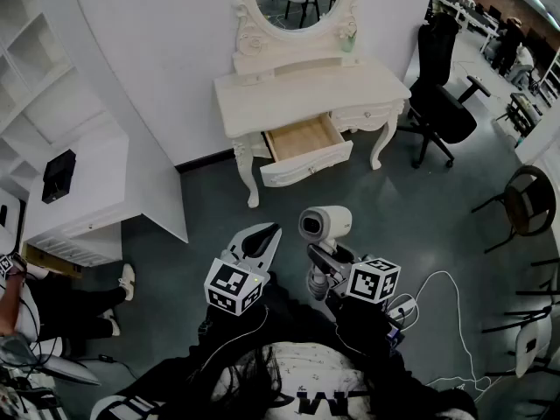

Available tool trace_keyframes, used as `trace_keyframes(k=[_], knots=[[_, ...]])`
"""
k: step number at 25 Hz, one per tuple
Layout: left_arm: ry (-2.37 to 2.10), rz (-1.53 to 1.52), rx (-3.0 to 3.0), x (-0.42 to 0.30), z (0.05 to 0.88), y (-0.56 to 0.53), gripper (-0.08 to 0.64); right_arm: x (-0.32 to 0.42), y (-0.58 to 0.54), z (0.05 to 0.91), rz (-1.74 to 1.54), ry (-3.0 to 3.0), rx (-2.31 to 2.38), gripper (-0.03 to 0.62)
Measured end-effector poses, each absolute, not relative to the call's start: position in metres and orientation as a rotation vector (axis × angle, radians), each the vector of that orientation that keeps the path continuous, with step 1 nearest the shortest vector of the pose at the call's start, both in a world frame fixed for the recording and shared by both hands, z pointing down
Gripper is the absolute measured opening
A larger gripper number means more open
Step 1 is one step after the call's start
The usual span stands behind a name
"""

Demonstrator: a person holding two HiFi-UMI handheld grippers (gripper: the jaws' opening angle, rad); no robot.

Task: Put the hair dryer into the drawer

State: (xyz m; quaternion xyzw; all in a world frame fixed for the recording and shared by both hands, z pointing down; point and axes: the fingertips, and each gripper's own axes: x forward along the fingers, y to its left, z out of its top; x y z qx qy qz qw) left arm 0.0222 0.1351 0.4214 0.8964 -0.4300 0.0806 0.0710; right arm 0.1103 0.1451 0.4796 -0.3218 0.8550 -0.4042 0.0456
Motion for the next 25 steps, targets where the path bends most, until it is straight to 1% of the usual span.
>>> trace_keyframes(k=[16,25], knots=[[-1.288,0.273,2.714,0.04,0.42,0.144,0.002,0.126,0.148,0.487,-1.257,2.598,-0.986,0.21],[-1.306,0.302,2.714,0.038,0.418,0.134,0.0,0.123,0.142,0.493,-1.282,2.609,-0.967,0.21]])
